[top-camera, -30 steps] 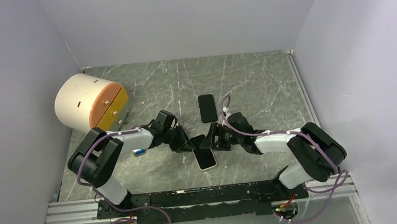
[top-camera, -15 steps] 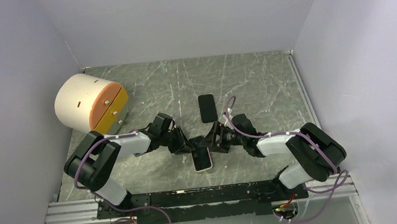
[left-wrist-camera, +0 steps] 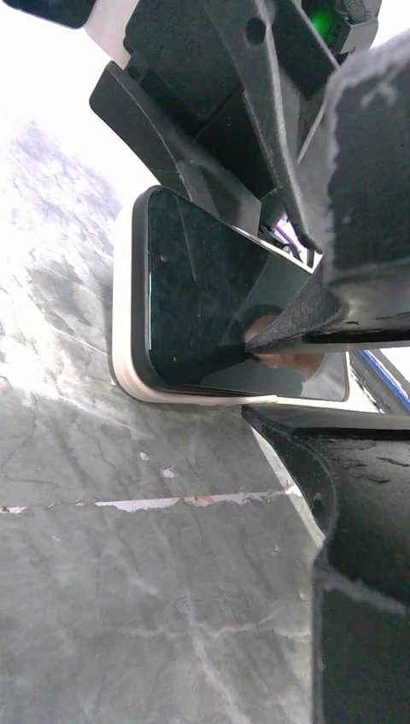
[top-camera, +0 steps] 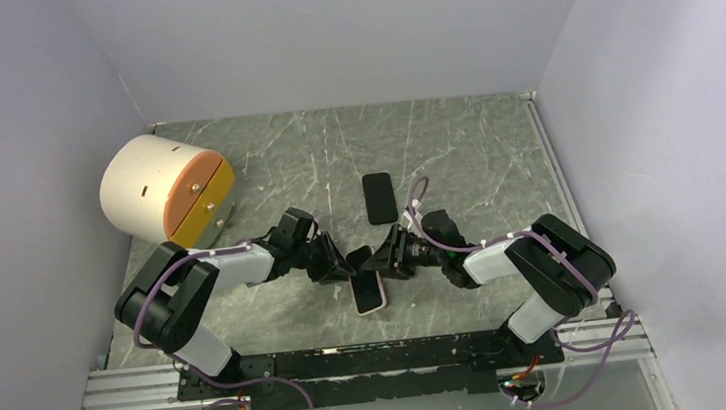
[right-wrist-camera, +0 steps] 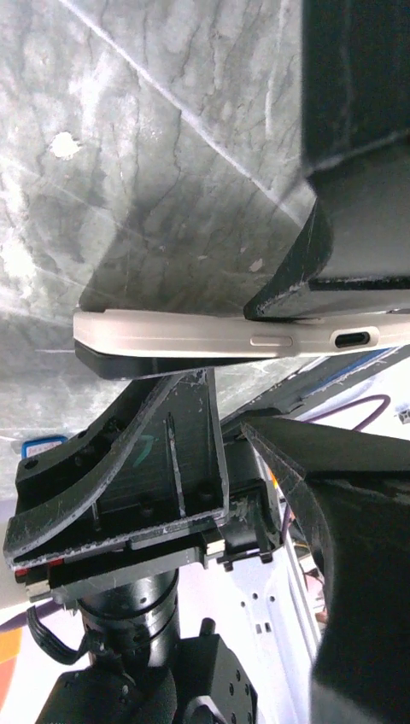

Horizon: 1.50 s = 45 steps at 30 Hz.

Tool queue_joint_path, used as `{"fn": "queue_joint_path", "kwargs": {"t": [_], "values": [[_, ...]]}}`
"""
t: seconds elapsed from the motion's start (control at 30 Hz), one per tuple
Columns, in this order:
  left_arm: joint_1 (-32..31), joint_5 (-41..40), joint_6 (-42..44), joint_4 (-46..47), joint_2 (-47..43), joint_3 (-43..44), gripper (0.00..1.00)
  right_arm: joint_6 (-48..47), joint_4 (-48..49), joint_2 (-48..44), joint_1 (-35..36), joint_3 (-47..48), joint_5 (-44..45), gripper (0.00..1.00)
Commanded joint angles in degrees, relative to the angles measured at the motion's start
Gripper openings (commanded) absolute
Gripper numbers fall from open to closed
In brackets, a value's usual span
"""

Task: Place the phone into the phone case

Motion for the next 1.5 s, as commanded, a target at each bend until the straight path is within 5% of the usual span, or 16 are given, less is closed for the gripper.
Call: {"fn": "queue_joint_path", "kwargs": {"t": [0.0, 0.4, 0.67, 0.83, 1.03, 1.13, 1.47], "values": [[-2.38, 2.28, -0.88, 1.29, -0.19, -0.20, 0.30, -0.99, 5.49, -1.61, 1.30, 2.54, -3.13, 0.42], [-2.42, 2.55, -1.23, 2.27, -0.19, -0.59, 0.31, -9.35, -7.43, -2.95, 1.28, 5.16, 1.11, 0.12], [-2.42, 2.98, -1.38, 2.42, 0.25, -0.45, 0.31, -10.20, -8.70, -2.37, 1.46, 6.06, 0.62, 0.31], [-2.43, 2.58, -1.16, 1.19, -1.45, 0.00, 0.33, -12.41, -10.50, -2.61, 1.37, 7.36, -0.52, 0.11], [-1.95, -0.35, 2.42, -11.12, -12.19, 4.17, 0.58, -15.79, -9.82, -8.62, 1.06, 8.28, -3.88, 0.00], [-0.53, -1.89, 4.41, -18.01, -19.05, 7.55, 0.79, -16.95, -8.55, -12.93, 0.84, 8.45, -5.88, 0.00], [6.55, 6.74, 9.33, -22.04, -33.51, 14.12, 0.89, -12.76, 6.86, -22.79, 0.58, 8.05, -13.05, 0.00]]}}
